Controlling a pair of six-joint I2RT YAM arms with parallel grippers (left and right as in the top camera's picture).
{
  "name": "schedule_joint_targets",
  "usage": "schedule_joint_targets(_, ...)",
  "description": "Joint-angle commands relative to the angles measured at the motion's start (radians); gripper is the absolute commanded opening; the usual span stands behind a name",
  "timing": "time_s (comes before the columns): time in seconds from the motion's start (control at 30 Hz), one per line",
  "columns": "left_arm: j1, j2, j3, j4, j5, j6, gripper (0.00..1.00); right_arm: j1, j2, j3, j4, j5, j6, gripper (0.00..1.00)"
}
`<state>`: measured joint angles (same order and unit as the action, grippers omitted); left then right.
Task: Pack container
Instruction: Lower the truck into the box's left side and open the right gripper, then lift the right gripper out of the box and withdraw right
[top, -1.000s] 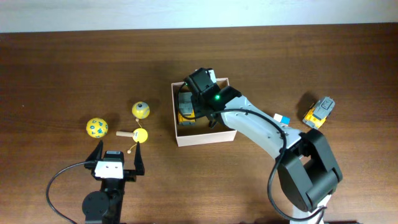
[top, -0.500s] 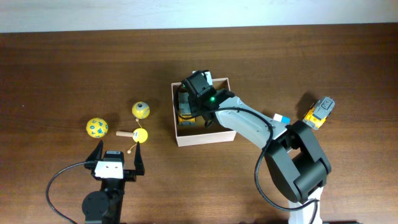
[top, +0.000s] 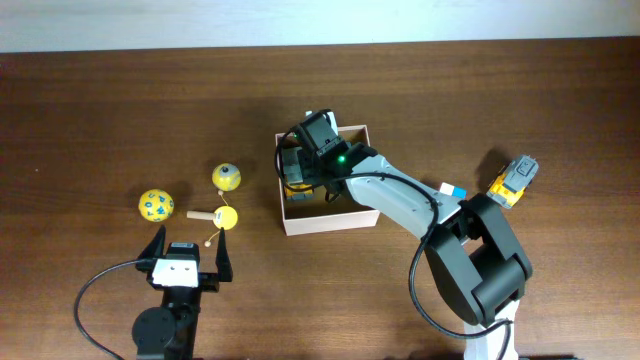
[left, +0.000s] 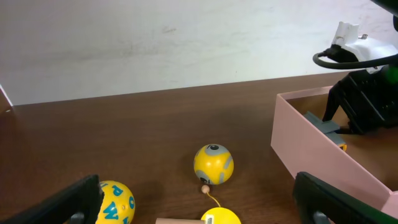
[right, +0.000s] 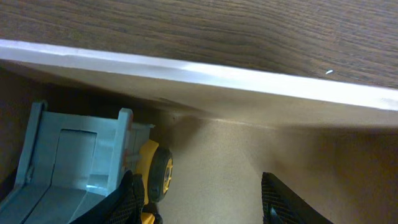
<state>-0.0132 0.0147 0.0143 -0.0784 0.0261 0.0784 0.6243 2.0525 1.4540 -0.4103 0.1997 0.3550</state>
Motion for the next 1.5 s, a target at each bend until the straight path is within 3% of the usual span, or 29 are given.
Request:
schedule_joint_targets(0.0,-0.004,-0.010,-0.006,-0.002,-0.003,0.005,0.99,-0.005,0.015,-0.008,0.004,-0.027,-0.011,0.55)
schedule_joint_targets(0.43,-0.004,-0.010,-0.006,-0.002,-0.003,0.005,0.99,-0.036,0.015,-0.008,-0.066,0.002,-0.025,0.55)
schedule_joint_targets(1.47,-0.004,-0.010,-0.006,-0.002,-0.003,0.005,0.99,-0.047,0.015,-0.008,-0.034,-0.180,-0.068,0.55)
